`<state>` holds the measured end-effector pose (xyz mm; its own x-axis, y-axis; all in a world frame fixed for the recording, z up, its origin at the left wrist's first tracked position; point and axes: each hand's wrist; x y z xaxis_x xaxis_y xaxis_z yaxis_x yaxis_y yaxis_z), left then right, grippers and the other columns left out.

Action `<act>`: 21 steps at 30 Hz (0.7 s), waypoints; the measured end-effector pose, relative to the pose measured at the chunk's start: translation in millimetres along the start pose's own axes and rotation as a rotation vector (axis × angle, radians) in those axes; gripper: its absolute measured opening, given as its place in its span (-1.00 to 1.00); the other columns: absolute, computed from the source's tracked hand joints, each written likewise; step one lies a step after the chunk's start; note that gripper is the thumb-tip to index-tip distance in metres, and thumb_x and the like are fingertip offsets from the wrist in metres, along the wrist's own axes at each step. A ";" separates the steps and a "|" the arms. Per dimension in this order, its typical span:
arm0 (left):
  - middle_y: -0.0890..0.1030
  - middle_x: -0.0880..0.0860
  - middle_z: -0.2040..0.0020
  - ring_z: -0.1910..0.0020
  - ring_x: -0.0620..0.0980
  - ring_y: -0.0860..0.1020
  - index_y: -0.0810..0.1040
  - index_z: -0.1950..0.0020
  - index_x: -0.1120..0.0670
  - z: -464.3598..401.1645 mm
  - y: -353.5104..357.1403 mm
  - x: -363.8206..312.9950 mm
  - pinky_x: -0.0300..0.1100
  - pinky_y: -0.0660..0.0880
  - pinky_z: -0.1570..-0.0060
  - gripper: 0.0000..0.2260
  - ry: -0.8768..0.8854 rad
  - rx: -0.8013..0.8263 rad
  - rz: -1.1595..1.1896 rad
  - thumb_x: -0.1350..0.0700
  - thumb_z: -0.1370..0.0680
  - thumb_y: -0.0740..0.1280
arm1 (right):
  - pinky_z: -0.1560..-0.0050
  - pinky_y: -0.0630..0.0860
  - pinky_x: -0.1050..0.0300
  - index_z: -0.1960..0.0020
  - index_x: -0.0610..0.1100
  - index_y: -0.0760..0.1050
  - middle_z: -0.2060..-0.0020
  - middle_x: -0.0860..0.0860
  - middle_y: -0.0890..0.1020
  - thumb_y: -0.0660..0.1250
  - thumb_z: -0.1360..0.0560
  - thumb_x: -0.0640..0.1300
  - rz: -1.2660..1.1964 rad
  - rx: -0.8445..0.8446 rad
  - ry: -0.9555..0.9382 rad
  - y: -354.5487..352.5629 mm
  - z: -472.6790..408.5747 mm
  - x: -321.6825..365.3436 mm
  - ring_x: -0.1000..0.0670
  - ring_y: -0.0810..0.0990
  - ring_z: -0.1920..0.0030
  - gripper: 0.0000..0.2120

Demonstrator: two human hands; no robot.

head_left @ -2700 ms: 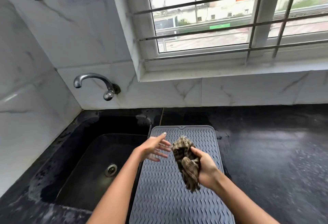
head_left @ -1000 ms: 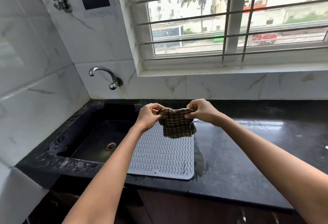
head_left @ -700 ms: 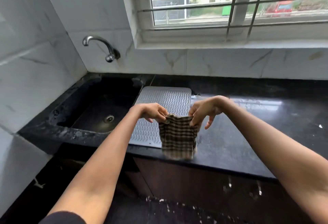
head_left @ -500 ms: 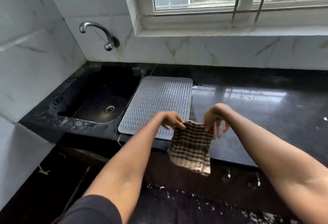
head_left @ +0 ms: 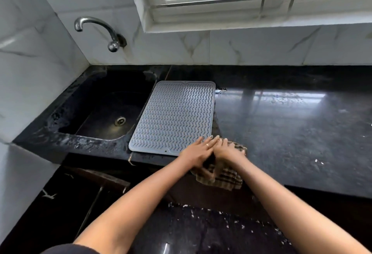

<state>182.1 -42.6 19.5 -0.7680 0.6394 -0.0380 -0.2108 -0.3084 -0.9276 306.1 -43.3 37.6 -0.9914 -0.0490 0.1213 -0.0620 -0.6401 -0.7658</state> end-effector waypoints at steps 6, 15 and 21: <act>-0.31 0.17 -0.53 -0.51 0.14 -0.34 -0.29 -0.51 0.26 9.2 37.5 -24.2 -0.01 -0.34 -0.49 0.18 -0.087 -0.114 -0.161 -0.39 -0.31 0.34 | -0.36 -0.29 -0.42 -0.50 -0.22 -0.32 -0.46 -0.08 -0.36 0.43 -0.30 0.18 0.095 -0.411 -0.052 78.1 13.8 -20.3 -0.20 -0.29 -0.50 0.17; 0.41 0.00 -0.43 -0.42 -0.04 0.37 0.42 -0.41 0.06 22.5 59.6 -54.7 -0.19 0.38 -0.34 -0.54 -0.133 -0.349 -0.166 0.14 -0.52 0.07 | -0.35 0.25 -0.31 -0.38 -0.27 0.37 -0.38 -0.20 0.40 0.00 -0.46 -0.23 0.184 -0.871 -0.124 114.7 27.4 -34.5 -0.22 0.39 -0.37 -0.49; 0.10 0.08 -0.54 -0.52 0.05 0.17 0.19 -0.52 0.16 22.6 53.0 -54.4 -0.09 0.20 -0.47 -0.45 -0.200 -0.368 -0.023 0.17 -0.52 0.20 | -0.36 0.03 -0.49 -0.50 -0.24 0.08 -0.50 -0.15 0.04 0.34 -0.42 -0.08 0.183 -0.562 -0.038 95.2 39.9 -25.3 -0.22 0.11 -0.49 -0.25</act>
<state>199.1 -109.6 -19.2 -0.8756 0.4824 0.0239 -0.0272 0.0002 -0.9996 329.9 -133.6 -13.2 -0.9876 -0.1541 -0.0294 0.0474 -0.1146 -0.9923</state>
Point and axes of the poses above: each hand's wrist, its own z-axis away from the middle knuckle, its own y-axis out of the palm, x = y × z
